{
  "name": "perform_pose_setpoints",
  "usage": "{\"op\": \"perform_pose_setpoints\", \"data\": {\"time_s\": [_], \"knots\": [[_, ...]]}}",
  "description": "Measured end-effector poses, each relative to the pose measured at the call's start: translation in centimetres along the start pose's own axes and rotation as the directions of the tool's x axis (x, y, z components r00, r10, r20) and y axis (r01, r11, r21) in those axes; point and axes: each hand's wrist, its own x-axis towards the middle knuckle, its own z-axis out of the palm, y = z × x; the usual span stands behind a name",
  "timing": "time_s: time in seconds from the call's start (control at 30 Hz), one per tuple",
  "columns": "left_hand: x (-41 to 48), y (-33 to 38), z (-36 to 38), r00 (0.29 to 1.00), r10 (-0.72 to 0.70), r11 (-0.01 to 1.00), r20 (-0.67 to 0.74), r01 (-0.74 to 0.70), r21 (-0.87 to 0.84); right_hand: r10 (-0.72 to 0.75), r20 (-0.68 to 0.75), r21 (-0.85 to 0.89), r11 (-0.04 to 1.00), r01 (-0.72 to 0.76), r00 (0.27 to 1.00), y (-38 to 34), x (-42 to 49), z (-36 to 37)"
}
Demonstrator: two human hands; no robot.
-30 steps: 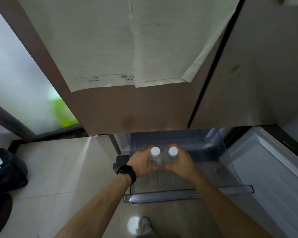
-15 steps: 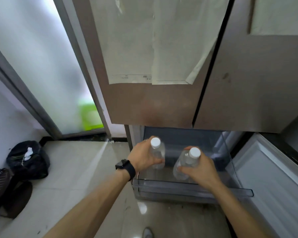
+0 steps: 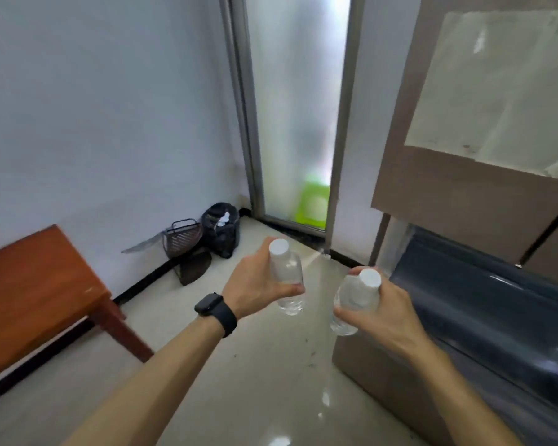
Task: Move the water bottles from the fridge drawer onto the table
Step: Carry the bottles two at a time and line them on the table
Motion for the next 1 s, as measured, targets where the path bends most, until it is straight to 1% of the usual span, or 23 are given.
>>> {"op": "perform_pose_setpoints", "data": {"time_s": [0.1,0.17,0.27,0.37,0.47,0.6,0.77,0.87,1.0], "knots": [[-6.4,-4.3,-6.0,0.989,-0.116,0.989,-0.089,0.123,0.082,-0.106,0.129,-0.022,0.994,0.11,0.986,-4.6,0.0,6.7],[-11.4,-7.5,-9.7,0.97,-0.191,0.969,-0.152,0.21,0.127,-0.192,0.207,-0.002,0.98,0.197,0.959,-8.2,-0.6,11.4],[-19.8,-12.2,-15.2,0.914,-0.315,0.92,-0.256,0.36,0.153,-0.299,0.326,0.049,0.953,0.299,0.897,-13.9,-2.7,19.1],[-28.9,-16.6,-20.3,0.839,-0.432,0.856,-0.33,0.497,0.142,-0.364,0.443,0.124,0.93,0.346,0.82,-19.6,-5.8,27.2],[-38.0,-20.8,-25.6,0.761,-0.515,0.805,-0.395,0.587,0.082,-0.387,0.555,0.179,0.92,0.348,0.736,-25.1,-9.7,35.4],[-49.1,-24.6,-32.4,0.645,-0.599,0.728,-0.475,0.686,0.014,-0.394,0.667,0.208,0.914,0.349,0.632,-31.7,-15.6,45.5],[-60.4,-27.4,-38.9,0.462,-0.665,0.585,-0.586,0.81,-0.025,-0.415,0.764,0.218,0.887,0.407,0.494,-38.5,-22.2,55.0],[-65.8,-29.5,-41.9,0.37,-0.696,0.49,-0.615,0.871,-0.03,-0.399,0.803,0.205,0.882,0.423,0.443,-41.6,-24.8,59.9],[-71.1,-32.5,-45.5,0.29,-0.706,0.428,-0.646,0.902,-0.063,-0.395,0.84,0.184,0.852,0.49,0.372,-45.7,-27.1,66.1]]}}
